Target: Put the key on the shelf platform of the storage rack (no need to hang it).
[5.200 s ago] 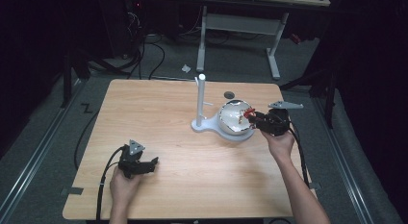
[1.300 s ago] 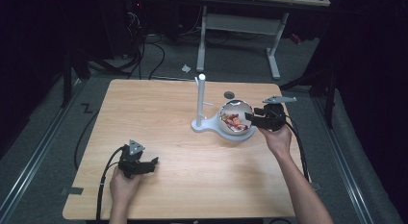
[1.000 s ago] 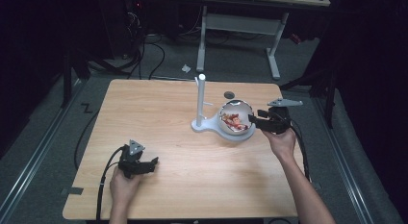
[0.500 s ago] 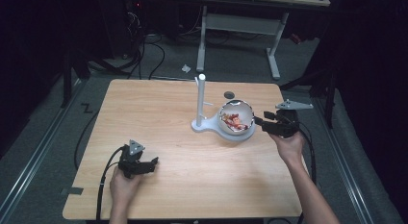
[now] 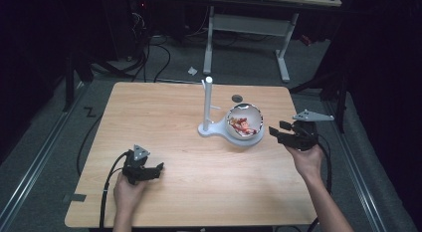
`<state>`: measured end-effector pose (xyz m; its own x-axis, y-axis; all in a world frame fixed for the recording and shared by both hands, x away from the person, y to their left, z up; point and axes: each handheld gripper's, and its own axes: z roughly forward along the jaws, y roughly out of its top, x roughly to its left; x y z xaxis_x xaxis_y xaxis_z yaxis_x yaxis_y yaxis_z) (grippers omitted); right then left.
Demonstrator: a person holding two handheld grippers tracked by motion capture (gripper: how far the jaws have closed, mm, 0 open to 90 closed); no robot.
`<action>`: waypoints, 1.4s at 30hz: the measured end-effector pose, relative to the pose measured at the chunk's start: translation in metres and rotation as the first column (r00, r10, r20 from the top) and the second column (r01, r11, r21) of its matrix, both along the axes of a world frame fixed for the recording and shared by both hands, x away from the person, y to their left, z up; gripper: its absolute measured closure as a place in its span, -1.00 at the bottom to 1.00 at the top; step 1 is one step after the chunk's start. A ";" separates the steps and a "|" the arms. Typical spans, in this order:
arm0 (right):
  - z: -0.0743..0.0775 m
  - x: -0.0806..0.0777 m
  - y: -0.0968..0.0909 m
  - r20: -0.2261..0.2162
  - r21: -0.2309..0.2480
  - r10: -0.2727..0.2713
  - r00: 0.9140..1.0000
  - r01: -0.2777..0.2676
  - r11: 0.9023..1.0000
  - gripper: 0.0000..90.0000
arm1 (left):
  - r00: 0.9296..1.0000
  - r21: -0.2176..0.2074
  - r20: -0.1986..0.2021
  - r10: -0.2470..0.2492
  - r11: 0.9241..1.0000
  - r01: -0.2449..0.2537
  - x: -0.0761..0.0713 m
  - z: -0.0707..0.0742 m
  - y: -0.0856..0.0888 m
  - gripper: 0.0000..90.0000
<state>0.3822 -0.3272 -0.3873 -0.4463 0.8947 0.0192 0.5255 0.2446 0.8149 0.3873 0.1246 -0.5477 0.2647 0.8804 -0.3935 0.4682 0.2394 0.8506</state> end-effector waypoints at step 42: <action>-0.039 -0.055 -0.016 0.011 0.122 0.008 1.000 -0.009 0.992 0.14 | 1.000 0.000 0.000 0.000 1.000 0.000 0.000 0.000 0.000 -0.55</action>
<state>0.3269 -0.3429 -0.4266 -0.4547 0.8821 0.1233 0.5149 0.1474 0.8445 0.3873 0.1245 -0.5478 0.2644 0.8807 -0.3931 0.4680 0.2392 0.8507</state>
